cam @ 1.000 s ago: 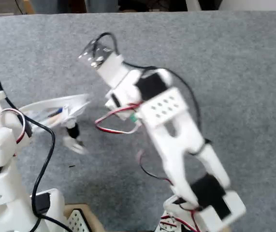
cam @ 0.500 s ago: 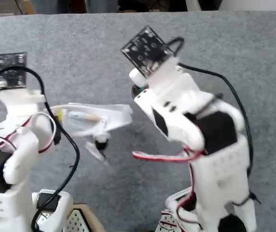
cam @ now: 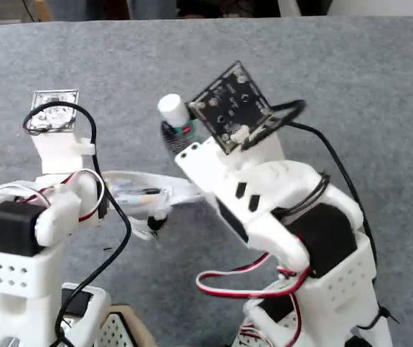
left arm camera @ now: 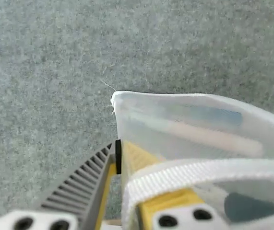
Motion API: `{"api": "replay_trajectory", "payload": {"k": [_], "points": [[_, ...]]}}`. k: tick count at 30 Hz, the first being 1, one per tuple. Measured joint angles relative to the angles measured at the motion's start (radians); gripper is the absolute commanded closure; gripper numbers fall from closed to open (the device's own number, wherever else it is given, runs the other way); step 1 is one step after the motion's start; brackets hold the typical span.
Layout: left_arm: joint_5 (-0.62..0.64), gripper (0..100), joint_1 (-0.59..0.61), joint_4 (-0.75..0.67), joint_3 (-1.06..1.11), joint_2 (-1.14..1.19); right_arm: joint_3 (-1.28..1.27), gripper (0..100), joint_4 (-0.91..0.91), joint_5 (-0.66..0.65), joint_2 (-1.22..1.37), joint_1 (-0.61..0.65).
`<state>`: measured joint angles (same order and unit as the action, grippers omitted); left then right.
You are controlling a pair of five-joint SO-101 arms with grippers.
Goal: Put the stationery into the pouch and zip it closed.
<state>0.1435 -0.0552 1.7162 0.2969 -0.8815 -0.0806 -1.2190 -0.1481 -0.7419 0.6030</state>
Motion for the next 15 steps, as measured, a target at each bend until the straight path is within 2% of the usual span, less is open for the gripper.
{"api": "replay_trajectory", "payload": {"k": [8, 15], "points": [[0.002, 97, 0.068, -0.017, 0.029, -0.002, 0.069, 98.6, 0.012, 0.226, 0.0, 0.157], [0.003, 97, 0.068, -0.017, 0.034, -0.002, 0.052, 98.6, 0.034, 0.288, -0.002, 0.203]]}}
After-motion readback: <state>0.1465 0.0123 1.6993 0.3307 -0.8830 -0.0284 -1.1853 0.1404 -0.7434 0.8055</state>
